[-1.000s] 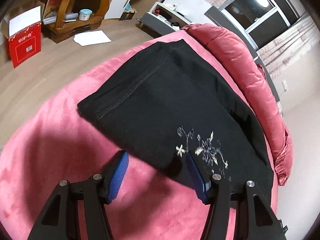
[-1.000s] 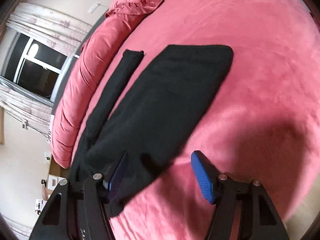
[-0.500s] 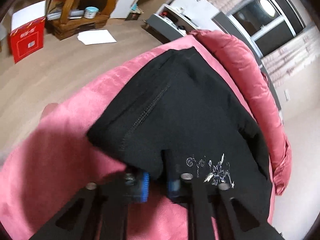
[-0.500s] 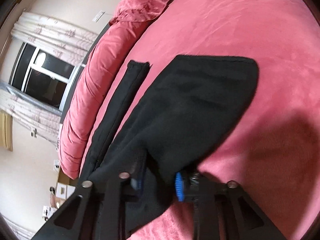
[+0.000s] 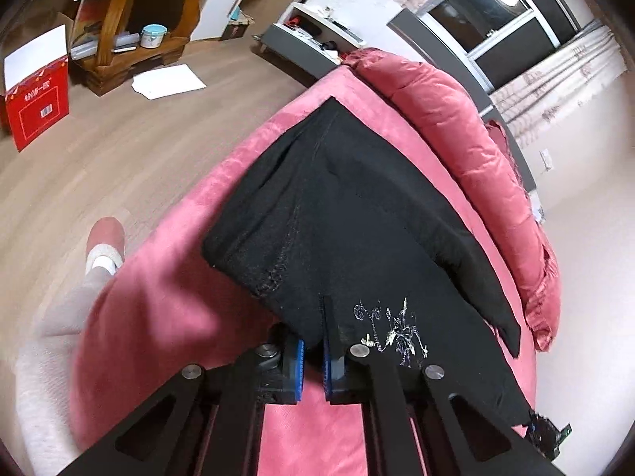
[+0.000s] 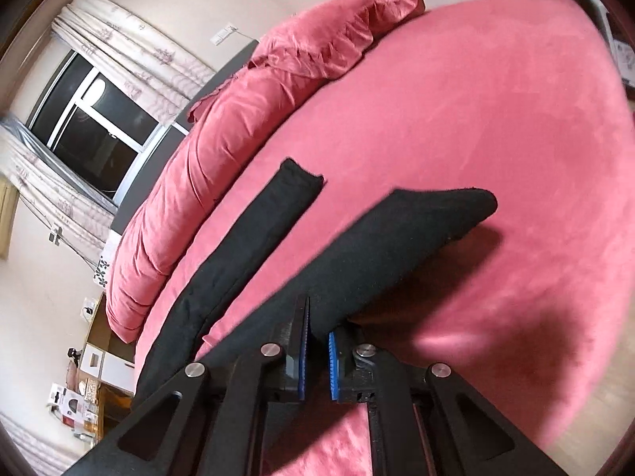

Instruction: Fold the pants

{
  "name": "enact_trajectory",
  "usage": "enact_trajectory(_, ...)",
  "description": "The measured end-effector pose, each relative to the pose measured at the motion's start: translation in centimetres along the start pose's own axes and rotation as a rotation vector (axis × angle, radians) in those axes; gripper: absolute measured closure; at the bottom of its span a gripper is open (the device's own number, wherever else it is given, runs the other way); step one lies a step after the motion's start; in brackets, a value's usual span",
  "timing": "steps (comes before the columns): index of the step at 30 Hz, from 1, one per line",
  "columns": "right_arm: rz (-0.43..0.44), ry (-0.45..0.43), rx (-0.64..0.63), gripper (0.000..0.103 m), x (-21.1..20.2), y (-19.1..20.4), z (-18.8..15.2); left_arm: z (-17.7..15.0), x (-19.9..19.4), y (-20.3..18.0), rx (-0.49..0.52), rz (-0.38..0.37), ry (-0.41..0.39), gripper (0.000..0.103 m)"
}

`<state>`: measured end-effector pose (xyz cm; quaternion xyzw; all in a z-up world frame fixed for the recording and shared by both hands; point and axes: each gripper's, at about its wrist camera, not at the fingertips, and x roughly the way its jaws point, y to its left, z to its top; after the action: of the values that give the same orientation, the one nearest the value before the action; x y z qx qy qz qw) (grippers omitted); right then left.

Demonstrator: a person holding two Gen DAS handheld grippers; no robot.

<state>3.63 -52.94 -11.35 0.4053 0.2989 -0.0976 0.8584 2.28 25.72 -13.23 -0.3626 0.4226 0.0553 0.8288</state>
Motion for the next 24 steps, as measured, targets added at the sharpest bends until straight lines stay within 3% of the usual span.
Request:
enact_trajectory(3,-0.025,-0.001,-0.026,0.095,-1.5,-0.5,-0.4,-1.4,-1.2,1.2,0.029,0.022,0.048,0.097)
enact_trajectory(8,-0.069,0.020,-0.033,0.095,-3.4,-2.6,-1.6,-3.7,-3.0,3.4,-0.009,0.015,0.116,0.097)
enact_trajectory(12,-0.107,0.057,0.070,0.095,-3.4,-5.8,-3.3,-5.8,-3.0,4.2,0.029,0.056,0.157,0.097)
enact_trajectory(15,-0.142,0.088,0.133,0.095,-2.5,-7.7,-4.3,-6.3,-2.0,5.3,-0.017,0.070,0.189,0.096)
enact_trajectory(21,-0.229,0.099,0.063,0.095,-1.4,-7.3,-5.1,-6.3,-1.9,5.6,-0.047,0.052,0.185,0.092)
enact_trajectory(23,-0.266,0.110,0.036,0.091,-1.4,-6.7,-4.8,-6.2,-2.3,6.1,-0.083,0.020,0.171,0.087)
enact_trajectory(24,-0.291,0.109,0.023,0.083,-1.5,-6.5,-4.6,-6.2,-2.7,6.4,-0.109,0.010,0.154,0.085)
